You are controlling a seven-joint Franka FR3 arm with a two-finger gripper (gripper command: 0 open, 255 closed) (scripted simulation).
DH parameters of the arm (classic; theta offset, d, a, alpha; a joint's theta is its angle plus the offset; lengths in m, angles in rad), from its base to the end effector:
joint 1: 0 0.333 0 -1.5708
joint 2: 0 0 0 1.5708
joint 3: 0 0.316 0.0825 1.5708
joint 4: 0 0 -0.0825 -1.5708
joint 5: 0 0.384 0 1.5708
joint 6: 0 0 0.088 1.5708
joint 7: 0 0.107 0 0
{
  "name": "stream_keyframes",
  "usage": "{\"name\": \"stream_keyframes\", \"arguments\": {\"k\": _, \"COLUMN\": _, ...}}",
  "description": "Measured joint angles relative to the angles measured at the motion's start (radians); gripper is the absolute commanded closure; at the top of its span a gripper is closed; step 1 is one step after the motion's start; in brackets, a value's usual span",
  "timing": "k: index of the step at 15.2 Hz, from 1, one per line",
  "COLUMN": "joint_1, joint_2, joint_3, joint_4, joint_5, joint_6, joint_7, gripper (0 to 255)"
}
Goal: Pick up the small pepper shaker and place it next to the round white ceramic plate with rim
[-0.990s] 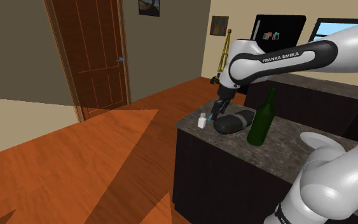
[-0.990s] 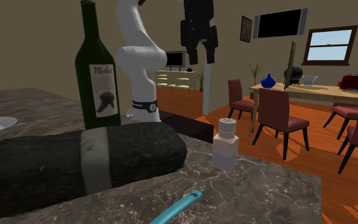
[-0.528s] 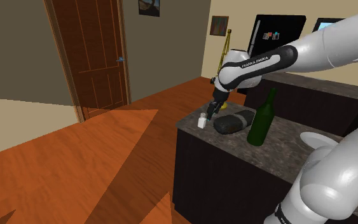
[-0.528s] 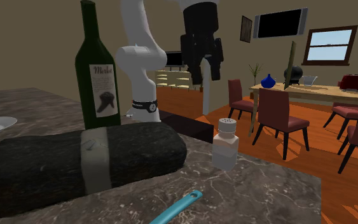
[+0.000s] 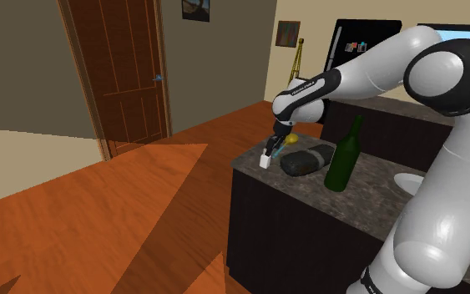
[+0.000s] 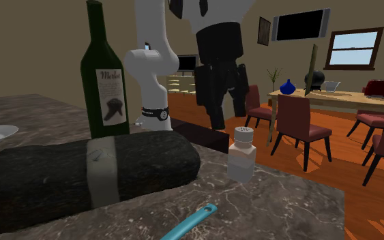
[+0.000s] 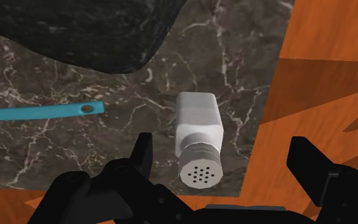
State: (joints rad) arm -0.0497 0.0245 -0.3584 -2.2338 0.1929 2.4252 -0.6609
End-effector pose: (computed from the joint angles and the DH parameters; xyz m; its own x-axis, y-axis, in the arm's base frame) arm 0.4997 -0.2148 0.3770 0.9709 0.1143 0.2107 0.1198 -0.9927 -0.0134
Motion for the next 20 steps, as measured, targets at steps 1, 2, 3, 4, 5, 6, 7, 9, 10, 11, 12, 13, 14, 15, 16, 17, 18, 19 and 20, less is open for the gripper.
{"name": "stream_keyframes", "arguments": {"k": 1, "joint_1": -0.002, "joint_2": 0.025, "joint_3": -0.001, "joint_4": 0.013, "joint_5": 0.019, "joint_6": 0.011, "joint_7": -0.018, "gripper": 0}}
{"name": "stream_keyframes", "arguments": {"k": 2, "joint_1": -0.005, "joint_2": 0.047, "joint_3": -0.001, "joint_4": 0.020, "joint_5": 0.036, "joint_6": 0.025, "joint_7": -0.035, "gripper": 0}}
{"name": "stream_keyframes", "arguments": {"k": 3, "joint_1": -0.007, "joint_2": 0.062, "joint_3": 0.000, "joint_4": 0.024, "joint_5": 0.048, "joint_6": 0.035, "joint_7": -0.045, "gripper": 0}}
{"name": "stream_keyframes", "arguments": {"k": 4, "joint_1": -0.007, "joint_2": 0.073, "joint_3": 0.002, "joint_4": 0.025, "joint_5": 0.056, "joint_6": 0.044, "joint_7": -0.050, "gripper": 0}}
{"name": "stream_keyframes", "arguments": {"k": 5, "joint_1": -0.008, "joint_2": 0.089, "joint_3": 0.004, "joint_4": 0.027, "joint_5": 0.068, "joint_6": 0.055, "joint_7": -0.060, "gripper": 0}}
{"name": "stream_keyframes", "arguments": {"k": 6, "joint_1": -0.008, "joint_2": 0.100, "joint_3": 0.006, "joint_4": 0.028, "joint_5": 0.076, "joint_6": 0.065, "joint_7": -0.064, "gripper": 0}}
{"name": "stream_keyframes", "arguments": {"k": 7, "joint_1": -0.008, "joint_2": 0.110, "joint_3": 0.009, "joint_4": 0.028, "joint_5": 0.085, "joint_6": 0.074, "joint_7": -0.069, "gripper": 0}}
{"name": "stream_keyframes", "arguments": {"k": 9, "joint_1": -0.010, "joint_2": 0.125, "joint_3": 0.012, "joint_4": 0.028, "joint_5": 0.096, "joint_6": 0.087, "joint_7": -0.078, "gripper": 0}}
{"name": "stream_keyframes", "arguments": {"k": 10, "joint_1": -0.010, "joint_2": 0.127, "joint_3": 0.012, "joint_4": 0.028, "joint_5": 0.098, "joint_6": 0.089, "joint_7": -0.079, "gripper": 0}}
{"name": "stream_keyframes", "arguments": {"k": 11, "joint_1": -0.010, "joint_2": 0.128, "joint_3": 0.013, "joint_4": 0.028, "joint_5": 0.100, "joint_6": 0.091, "joint_7": -0.080, "gripper": 0}}
{"name": "stream_keyframes", "arguments": {"k": 12, "joint_1": -0.010, "joint_2": 0.129, "joint_3": 0.013, "joint_4": 0.027, "joint_5": 0.100, "joint_6": 0.091, "joint_7": -0.080, "gripper": 0}}
{"name": "stream_keyframes", "arguments": {"k": 13, "joint_1": -0.010, "joint_2": 0.129, "joint_3": 0.013, "joint_4": 0.027, "joint_5": 0.100, "joint_6": 0.092, "joint_7": -0.080, "gripper": 0}}
{"name": "stream_keyframes", "arguments": {"k": 14, "joint_1": -0.010, "joint_2": 0.129, "joint_3": 0.013, "joint_4": 0.027, "joint_5": 0.100, "joint_6": 0.092, "joint_7": -0.081, "gripper": 0}}
{"name": "stream_keyframes", "arguments": {"k": 15, "joint_1": -0.010, "joint_2": 0.129, "joint_3": 0.013, "joint_4": 0.027, "joint_5": 0.100, "joint_6": 0.092, "joint_7": -0.081, "gripper": 0}}
{"name": "stream_keyframes", "arguments": {"k": 16, "joint_1": -0.010, "joint_2": 0.129, "joint_3": 0.013, "joint_4": 0.027, "joint_5": 0.100, "joint_6": 0.092, "joint_7": -0.081, "gripper": 255}}
{"name": "stream_keyframes", "arguments": {"k": 17, "joint_1": -0.010, "joint_2": 0.129, "joint_3": 0.013, "joint_4": 0.027, "joint_5": 0.100, "joint_6": 0.092, "joint_7": -0.081, "gripper": 255}}
{"name": "stream_keyframes", "arguments": {"k": 18, "joint_1": -0.010, "joint_2": 0.129, "joint_3": 0.013, "joint_4": 0.028, "joint_5": 0.100, "joint_6": 0.092, "joint_7": -0.080, "gripper": 255}}
{"name": "stream_keyframes", "arguments": {"k": 19, "joint_1": -0.010, "joint_2": 0.129, "joint_3": 0.013, "joint_4": 0.028, "joint_5": 0.100, "joint_6": 0.092, "joint_7": -0.080, "gripper": 255}}
{"name": "stream_keyframes", "arguments": {"k": 20, "joint_1": -0.010, "joint_2": 0.129, "joint_3": 0.013, "joint_4": 0.028, "joint_5": 0.100, "joint_6": 0.092, "joint_7": -0.080, "gripper": 255}}
